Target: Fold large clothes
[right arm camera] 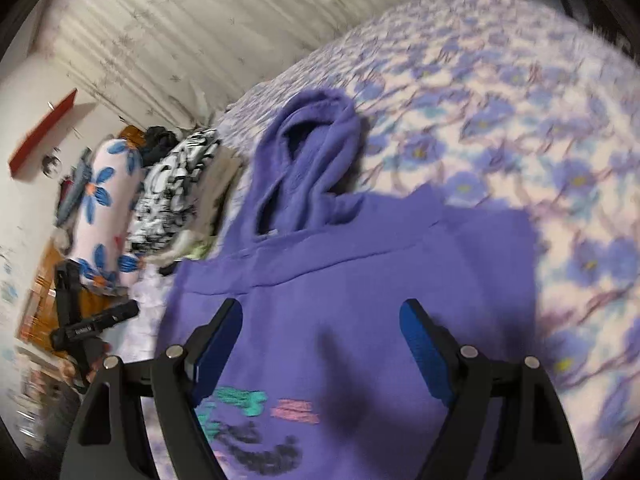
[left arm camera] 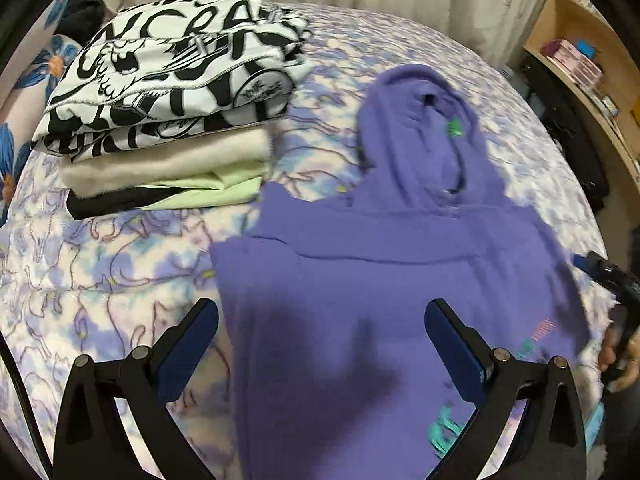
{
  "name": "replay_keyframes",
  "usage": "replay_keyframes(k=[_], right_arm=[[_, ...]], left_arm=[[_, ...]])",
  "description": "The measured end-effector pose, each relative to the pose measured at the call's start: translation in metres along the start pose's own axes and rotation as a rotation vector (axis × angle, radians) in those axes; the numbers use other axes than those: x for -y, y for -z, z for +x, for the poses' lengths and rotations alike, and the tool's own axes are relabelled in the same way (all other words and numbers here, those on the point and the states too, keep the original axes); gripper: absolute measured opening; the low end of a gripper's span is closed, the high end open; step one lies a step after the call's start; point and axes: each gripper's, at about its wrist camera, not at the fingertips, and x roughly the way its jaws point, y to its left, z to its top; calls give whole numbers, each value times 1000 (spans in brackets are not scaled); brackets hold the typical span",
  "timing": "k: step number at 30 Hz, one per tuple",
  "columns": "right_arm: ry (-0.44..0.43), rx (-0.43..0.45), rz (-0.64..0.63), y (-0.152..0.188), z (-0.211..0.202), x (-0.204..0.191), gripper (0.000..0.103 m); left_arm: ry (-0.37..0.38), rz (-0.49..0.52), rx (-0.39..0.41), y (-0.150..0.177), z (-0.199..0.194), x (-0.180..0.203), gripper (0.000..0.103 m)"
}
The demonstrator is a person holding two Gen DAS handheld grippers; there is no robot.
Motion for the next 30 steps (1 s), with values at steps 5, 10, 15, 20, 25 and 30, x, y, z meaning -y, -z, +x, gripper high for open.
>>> replay_keyframes(k=[5,10,15,20,25,30], right_arm=[[125,38,-83,1,-4,19,81],[125,4,-104,-2,14,30,76],[108,-58,-89,-16,48,31,65],[104,-101,19,-29,75,52,54],[113,-73,33,-26,63,55,8],[143,144,-29,-19,-16,22,7]], left_arm=[[-58,-46,26,-3,31,-16,86],[-48,-58,-20,-7,61,-21,68],[-40,-31,-13,-13,70,-17,60],[-17,-28,-28,-16,76,-15,47],[-53,-59,-9,-17,66,-14,9],[-59,-28,90,-18,25,-1,7]])
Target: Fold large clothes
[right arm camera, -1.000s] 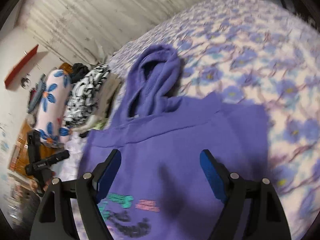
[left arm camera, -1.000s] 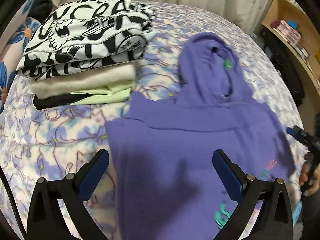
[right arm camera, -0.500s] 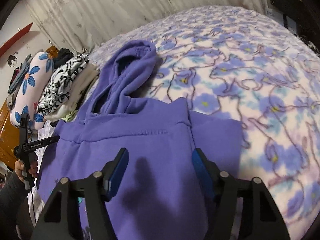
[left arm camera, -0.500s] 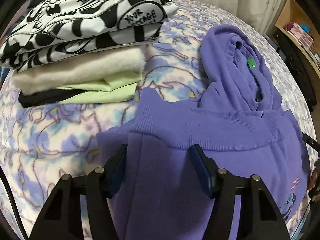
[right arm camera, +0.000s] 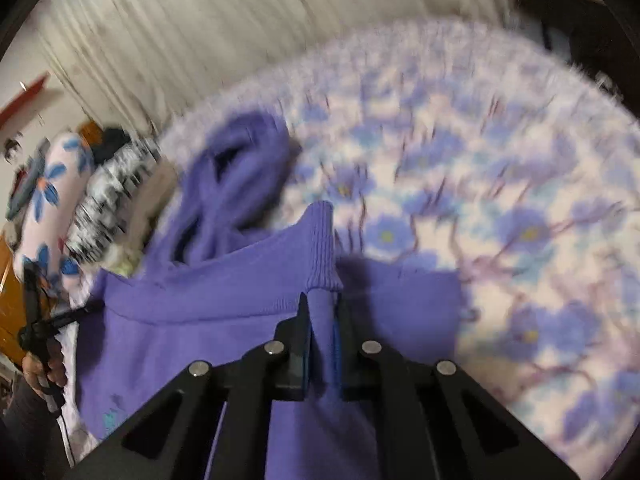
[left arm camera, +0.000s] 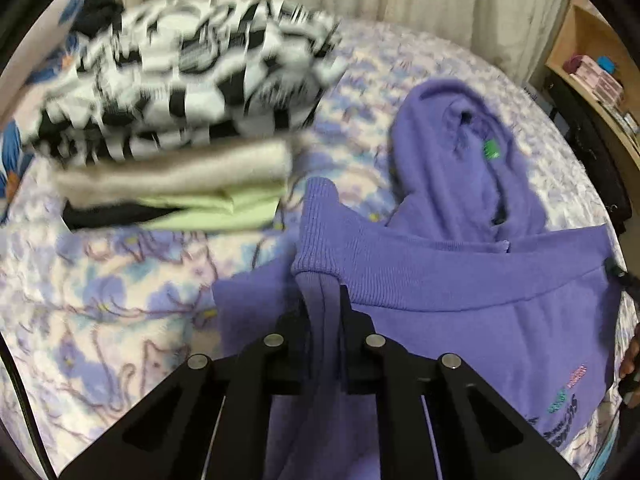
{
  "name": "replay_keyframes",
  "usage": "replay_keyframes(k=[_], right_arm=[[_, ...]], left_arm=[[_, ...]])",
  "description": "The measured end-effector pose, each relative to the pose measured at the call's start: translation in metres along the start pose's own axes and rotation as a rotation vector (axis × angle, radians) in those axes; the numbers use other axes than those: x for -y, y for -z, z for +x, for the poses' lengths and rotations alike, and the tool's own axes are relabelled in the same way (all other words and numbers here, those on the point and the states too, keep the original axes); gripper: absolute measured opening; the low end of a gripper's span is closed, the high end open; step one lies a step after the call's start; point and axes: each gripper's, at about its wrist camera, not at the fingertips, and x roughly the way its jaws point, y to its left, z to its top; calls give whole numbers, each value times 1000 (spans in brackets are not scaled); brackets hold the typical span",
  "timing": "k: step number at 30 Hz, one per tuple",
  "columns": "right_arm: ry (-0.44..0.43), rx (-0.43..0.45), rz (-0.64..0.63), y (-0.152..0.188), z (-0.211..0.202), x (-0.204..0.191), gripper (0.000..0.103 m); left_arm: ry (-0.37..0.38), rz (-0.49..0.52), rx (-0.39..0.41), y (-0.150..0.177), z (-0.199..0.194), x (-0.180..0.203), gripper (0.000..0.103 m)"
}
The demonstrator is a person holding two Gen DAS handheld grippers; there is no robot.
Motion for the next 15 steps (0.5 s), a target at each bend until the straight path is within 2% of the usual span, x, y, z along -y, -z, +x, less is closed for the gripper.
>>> replay_keyframes(k=[3,5,7,10,11,13,15], right_arm=[[42,88,-35,-4,-32,-15,7],[82,100,-56,-6,-33,-19,7],[132,64,-73,-5,-10,-17,7],[196,-40,-62,2,33,-2,8],[229,-82,-51,7,46,4,10],[250,-123,-12,12,58,15,12],[211,-96,54,13,50,23,16]], left_arm=[[-11,13,52,-6,-15,12,8],[-32,31,61,-9,-10,16,8],[-55,29,28,-9,10,17,8],[-83,-10,-59,-3,52,6,9],[-93,-23,-78,1,65,2,14],[-86,-32,-45,5,67,0,15],[-103,-4,-27,6,61,3,23]])
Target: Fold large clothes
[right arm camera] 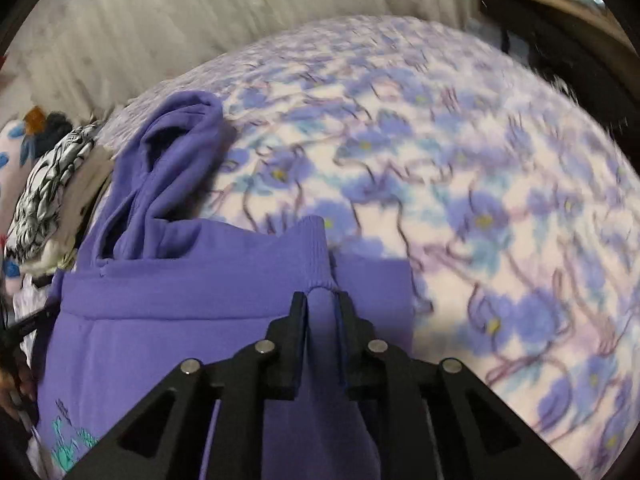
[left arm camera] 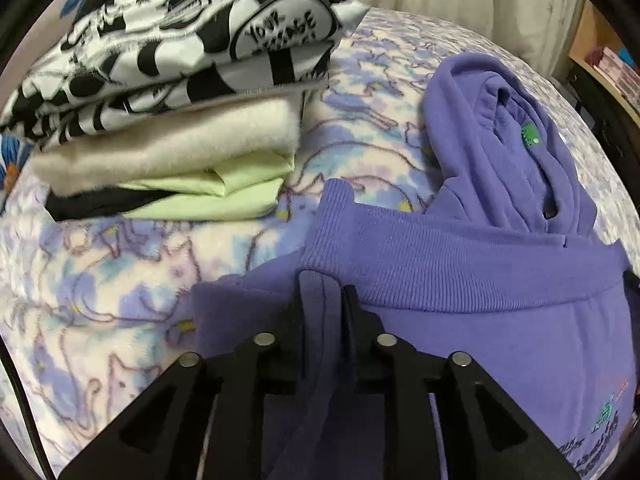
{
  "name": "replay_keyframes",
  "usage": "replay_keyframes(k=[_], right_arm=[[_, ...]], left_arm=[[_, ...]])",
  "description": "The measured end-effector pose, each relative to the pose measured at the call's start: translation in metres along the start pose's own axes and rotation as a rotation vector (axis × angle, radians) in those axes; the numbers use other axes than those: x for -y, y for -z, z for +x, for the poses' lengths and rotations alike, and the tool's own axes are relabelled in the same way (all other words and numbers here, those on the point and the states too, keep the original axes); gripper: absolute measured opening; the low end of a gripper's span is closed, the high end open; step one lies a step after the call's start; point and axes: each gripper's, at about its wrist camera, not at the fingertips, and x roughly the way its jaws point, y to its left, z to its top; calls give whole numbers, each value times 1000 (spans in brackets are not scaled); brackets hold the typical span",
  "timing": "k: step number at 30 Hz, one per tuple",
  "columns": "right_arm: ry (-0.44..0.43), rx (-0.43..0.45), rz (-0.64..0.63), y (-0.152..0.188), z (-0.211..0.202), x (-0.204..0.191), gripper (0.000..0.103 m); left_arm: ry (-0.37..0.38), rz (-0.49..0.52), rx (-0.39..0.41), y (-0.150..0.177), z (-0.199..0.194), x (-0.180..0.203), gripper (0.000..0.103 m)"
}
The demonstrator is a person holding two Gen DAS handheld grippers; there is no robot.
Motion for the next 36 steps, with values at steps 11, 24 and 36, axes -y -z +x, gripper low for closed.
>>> replay_keyframes(k=[11,24,36], right_arm=[[-109,95,-86,17,-66,-56,19],[-162,-12,-319,104,-34,-162,19],[57,43,-123,102,-61,-10,18]], left_arm=[[116,12,84,25,-81,11,32],[107,2,62,110,-74,70,34],[29,-74,85,136,-84,20,34]])
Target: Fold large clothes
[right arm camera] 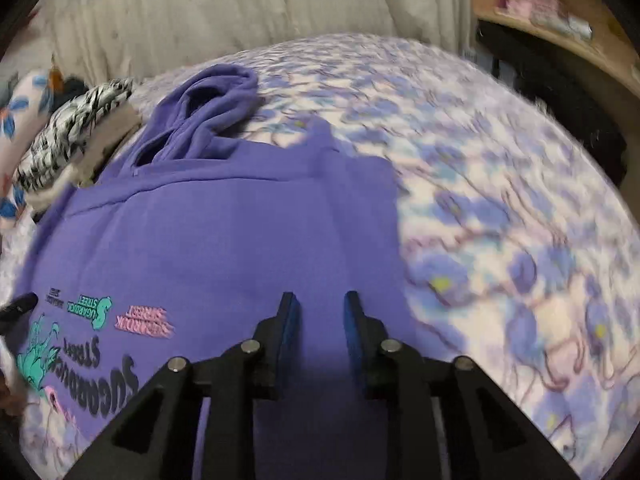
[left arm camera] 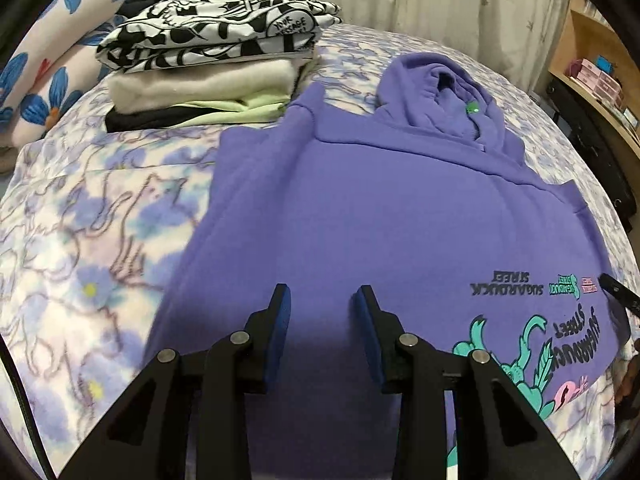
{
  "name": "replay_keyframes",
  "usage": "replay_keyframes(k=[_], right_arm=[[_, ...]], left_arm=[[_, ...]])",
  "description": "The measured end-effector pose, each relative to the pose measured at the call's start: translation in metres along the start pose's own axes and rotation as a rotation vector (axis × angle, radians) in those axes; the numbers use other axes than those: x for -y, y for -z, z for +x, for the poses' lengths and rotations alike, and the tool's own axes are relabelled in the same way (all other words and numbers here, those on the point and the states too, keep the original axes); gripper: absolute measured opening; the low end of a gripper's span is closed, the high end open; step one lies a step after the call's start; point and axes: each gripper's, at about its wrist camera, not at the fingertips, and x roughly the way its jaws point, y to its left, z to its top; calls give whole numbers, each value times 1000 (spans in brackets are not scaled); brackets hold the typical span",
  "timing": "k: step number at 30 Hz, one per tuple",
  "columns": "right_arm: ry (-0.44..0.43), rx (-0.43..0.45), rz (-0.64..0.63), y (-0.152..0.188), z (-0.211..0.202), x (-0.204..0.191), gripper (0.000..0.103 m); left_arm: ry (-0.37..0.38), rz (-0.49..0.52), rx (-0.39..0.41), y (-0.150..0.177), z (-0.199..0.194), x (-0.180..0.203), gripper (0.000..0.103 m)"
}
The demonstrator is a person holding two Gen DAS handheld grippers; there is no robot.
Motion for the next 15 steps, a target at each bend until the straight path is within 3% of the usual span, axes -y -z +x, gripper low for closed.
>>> replay_keyframes(k=[6,13,15], right_arm=[[57,3,-46,3,-5,-16,22],[24,-19,12,0,-5,-9,23],[8,-28,22,-3,-7,-9,25]], left_arm=[[-46,11,-6,-1,-4,1,34],[-70,24,-8,6,-15,3,34],[-76,31,-23,4,-18,6,44]])
